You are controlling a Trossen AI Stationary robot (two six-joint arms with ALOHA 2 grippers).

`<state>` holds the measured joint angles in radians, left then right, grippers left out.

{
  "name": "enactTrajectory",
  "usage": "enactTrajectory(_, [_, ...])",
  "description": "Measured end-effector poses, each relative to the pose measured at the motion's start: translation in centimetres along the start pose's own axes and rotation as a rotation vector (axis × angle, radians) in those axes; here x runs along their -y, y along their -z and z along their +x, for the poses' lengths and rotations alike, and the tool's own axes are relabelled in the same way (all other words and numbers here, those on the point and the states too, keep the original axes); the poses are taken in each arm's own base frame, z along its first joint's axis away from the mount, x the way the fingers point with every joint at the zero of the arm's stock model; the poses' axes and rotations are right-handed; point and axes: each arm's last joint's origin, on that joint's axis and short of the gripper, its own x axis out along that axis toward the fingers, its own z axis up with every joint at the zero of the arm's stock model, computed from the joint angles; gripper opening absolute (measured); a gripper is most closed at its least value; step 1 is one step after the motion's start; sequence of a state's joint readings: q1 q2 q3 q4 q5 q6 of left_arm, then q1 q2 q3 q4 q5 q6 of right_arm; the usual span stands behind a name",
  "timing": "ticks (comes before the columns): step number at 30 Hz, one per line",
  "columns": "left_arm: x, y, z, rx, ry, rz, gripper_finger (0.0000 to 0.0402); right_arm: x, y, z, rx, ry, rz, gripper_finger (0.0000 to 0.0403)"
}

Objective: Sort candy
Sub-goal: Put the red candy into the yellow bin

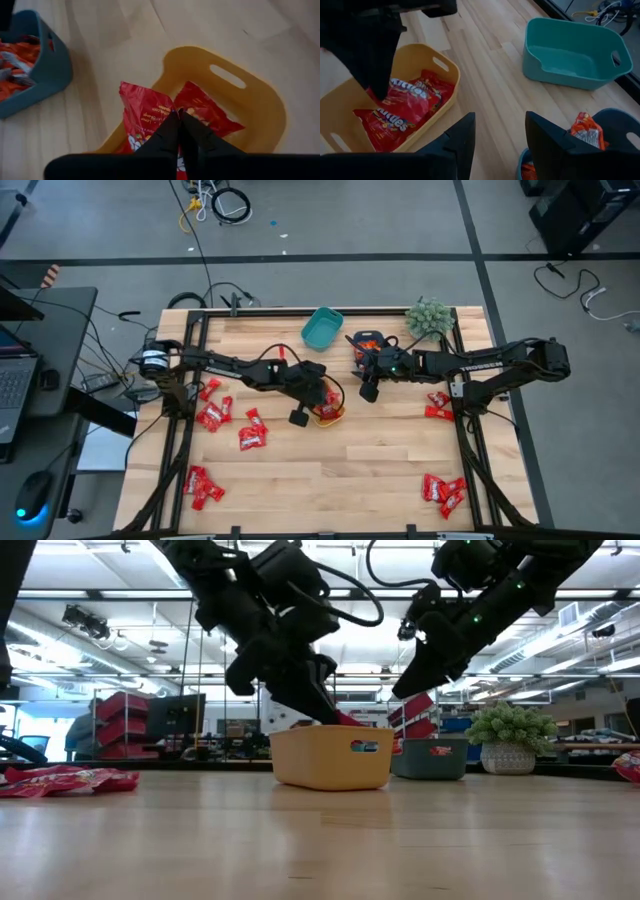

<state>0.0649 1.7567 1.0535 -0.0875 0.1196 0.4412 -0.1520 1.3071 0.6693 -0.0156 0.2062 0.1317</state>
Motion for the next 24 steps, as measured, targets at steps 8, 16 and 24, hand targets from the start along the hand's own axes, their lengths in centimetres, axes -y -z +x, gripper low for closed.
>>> enactTrajectory(8, [0.0, 0.2, -0.1, -0.046, -0.015, -0.009, 0.0094, 0.0, 0.2, 0.0, -0.021, -0.018, 0.001, 0.017])
enactTrajectory(16, [0.0, -0.1, -1.5, -0.074, -0.052, -0.03, 0.014, -0.3, 0.5, -0.2, -0.05, -0.047, -0.01, 0.0211])
enactTrajectory(24, [0.3, 0.2, -2.4, -0.122, -0.023, -0.124, 0.0114, -0.9, 0.4, -1.3, -0.045, -0.075, -0.027, 0.023])
